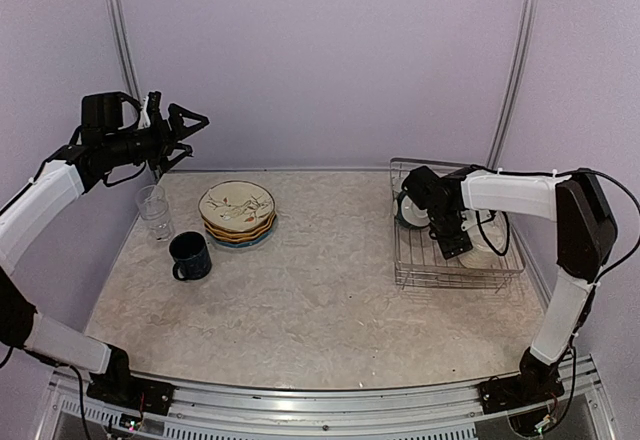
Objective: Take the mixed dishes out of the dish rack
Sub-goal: Grab the cup from the dish rack.
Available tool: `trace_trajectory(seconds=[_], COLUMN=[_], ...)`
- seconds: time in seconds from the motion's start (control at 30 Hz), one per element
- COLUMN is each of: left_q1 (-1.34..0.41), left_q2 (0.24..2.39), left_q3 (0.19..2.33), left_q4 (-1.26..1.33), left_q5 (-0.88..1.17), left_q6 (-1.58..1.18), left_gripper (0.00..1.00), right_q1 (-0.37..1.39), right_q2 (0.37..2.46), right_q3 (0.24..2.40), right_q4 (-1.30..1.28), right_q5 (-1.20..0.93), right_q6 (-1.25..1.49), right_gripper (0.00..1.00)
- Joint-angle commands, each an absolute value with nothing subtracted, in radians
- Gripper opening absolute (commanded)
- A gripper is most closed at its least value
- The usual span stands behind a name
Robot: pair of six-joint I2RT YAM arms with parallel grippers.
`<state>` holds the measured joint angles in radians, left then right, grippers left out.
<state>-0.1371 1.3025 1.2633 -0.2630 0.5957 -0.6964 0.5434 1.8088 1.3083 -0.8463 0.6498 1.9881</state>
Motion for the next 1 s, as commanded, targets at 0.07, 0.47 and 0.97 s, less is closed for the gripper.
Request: trace_trajectory(seconds=[0.07,0.47,0.97], left_q1=[-0.137,-0.132,-0.107], left_q2=[1.289,1.309,1.363], left_q3=[1.29,1.296,1.302], left_q4=[-0.274,-0.287,-0.293], left_q5=[0.606,0.605,0.637], left_q6=[-0.698,-0.699,-0.728], left_gripper=[0.99,0.99,0.99], right_q1=[0.521,0.494,0.494], right_q2=[1.845,1.827,1.68], right_q3=[1.322,1.291,1.129], right_q4=[-0.868,-0.782,-0.635], right_q5=[0.665,0.572,0.436], right_q6=[1.98,1.698,1.177], right_gripper=[0.67,0.2,0.0])
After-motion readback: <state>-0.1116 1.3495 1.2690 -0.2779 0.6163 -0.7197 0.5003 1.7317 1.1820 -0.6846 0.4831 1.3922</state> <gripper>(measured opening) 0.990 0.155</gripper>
